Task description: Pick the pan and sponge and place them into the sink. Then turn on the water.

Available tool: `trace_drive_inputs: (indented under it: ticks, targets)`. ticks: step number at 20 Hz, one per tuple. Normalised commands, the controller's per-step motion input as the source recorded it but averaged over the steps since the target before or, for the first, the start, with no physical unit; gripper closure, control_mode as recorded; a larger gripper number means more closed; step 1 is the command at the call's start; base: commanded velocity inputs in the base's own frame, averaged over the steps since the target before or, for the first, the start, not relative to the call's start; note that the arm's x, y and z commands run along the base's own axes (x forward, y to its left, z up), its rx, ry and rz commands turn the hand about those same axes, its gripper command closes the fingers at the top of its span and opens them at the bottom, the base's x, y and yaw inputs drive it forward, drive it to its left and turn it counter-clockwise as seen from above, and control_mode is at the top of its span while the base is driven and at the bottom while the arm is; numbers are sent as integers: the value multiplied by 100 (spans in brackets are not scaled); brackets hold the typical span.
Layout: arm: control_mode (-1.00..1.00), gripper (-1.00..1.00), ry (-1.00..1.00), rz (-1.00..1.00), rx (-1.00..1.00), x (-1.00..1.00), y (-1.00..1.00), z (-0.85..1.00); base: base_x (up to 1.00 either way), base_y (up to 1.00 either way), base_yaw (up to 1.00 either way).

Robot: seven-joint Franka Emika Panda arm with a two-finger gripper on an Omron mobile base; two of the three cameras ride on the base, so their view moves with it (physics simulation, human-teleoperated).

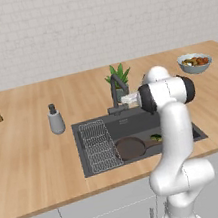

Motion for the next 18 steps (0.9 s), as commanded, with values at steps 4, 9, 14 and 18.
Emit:
trace_drive_inputs:
  ticks: [4, 9, 14, 18]
  targets:
    - [-100, 100, 1, 6, 29, 0, -100, 0, 0, 0, 0]
    - [-100, 100, 0, 3, 19, -2, -82, -1, 0, 0, 0]
    - [-100, 100, -6, 0, 20, -59, -87, 22, 0, 0, 0]
    - [-100, 100, -16, 0, 19, -99, -67, 73, 0, 0, 0]
